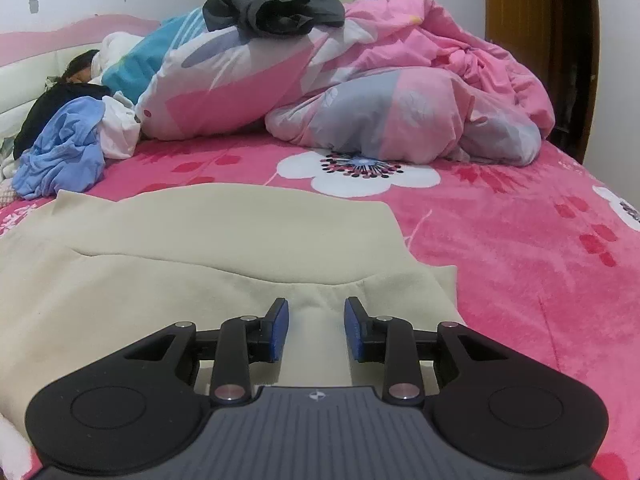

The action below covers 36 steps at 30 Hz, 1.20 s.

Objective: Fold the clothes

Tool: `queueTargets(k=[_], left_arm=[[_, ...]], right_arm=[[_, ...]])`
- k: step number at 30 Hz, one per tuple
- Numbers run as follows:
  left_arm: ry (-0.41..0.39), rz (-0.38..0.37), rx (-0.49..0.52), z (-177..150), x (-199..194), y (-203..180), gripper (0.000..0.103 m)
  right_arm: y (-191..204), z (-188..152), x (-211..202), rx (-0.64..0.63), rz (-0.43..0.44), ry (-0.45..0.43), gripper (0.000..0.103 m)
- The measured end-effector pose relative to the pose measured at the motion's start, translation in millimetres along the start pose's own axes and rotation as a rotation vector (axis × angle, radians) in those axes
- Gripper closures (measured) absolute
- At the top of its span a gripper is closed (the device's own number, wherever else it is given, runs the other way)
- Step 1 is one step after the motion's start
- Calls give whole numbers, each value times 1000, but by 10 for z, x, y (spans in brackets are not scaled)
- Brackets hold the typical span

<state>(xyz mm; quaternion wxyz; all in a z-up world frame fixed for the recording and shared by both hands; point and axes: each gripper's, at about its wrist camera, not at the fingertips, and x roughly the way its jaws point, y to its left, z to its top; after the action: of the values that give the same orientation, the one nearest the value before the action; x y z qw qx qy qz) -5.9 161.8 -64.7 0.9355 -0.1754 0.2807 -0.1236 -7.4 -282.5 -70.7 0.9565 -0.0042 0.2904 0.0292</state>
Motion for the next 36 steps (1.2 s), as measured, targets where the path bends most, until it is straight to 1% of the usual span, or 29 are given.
queueTargets(k=[3, 5, 6, 7, 10, 12, 15, 21, 26, 27, 30, 31, 32, 34, 36], left_arm=[[82, -16, -58, -73, 75, 130, 61], [101, -40, -102, -127, 136, 195, 65], [96, -52, -121, -145, 132, 213, 78], [84, -65, -140, -159, 111, 224, 97], [35, -86, -219, -167, -41, 270, 101], [7, -91, -271, -172, -184, 314, 101], [16, -59, -280, -247, -245, 357, 101], [21, -50, -318, -369, -101, 479, 98], [-25, -27, -338, -336, -167, 512, 98], [-42, -11, -343, -317, -183, 529, 100], [-105, 55, -358, -244, -235, 597, 100], [-122, 58, -357, -208, -254, 606, 100], [-133, 50, -334, -163, -272, 582, 100], [-146, 27, -236, -87, -291, 454, 99], [-113, -36, -107, -22, -228, 264, 99]], right_arm=[[0, -10, 7, 1, -2, -1, 70], [6, -19, -4, -1, -6, -1, 70], [9, -24, -10, -3, -9, 0, 70], [13, -28, -16, -4, -11, 0, 70], [24, -36, -25, -7, -17, 0, 70], [34, -35, -22, -8, -22, 1, 70], [54, -38, -16, -7, -32, -2, 69], [63, -49, 7, 4, -48, -9, 64], [12, -46, 9, 31, -39, -8, 61], [1, -46, 10, 37, -37, -8, 61], [4, -45, 6, 37, -38, -8, 61], [10, -39, 5, 34, -40, -7, 61], [21, -22, -1, 32, -45, -4, 61], [47, 12, -15, 26, -57, -1, 61], [97, 43, -34, 4, -63, -11, 61]])
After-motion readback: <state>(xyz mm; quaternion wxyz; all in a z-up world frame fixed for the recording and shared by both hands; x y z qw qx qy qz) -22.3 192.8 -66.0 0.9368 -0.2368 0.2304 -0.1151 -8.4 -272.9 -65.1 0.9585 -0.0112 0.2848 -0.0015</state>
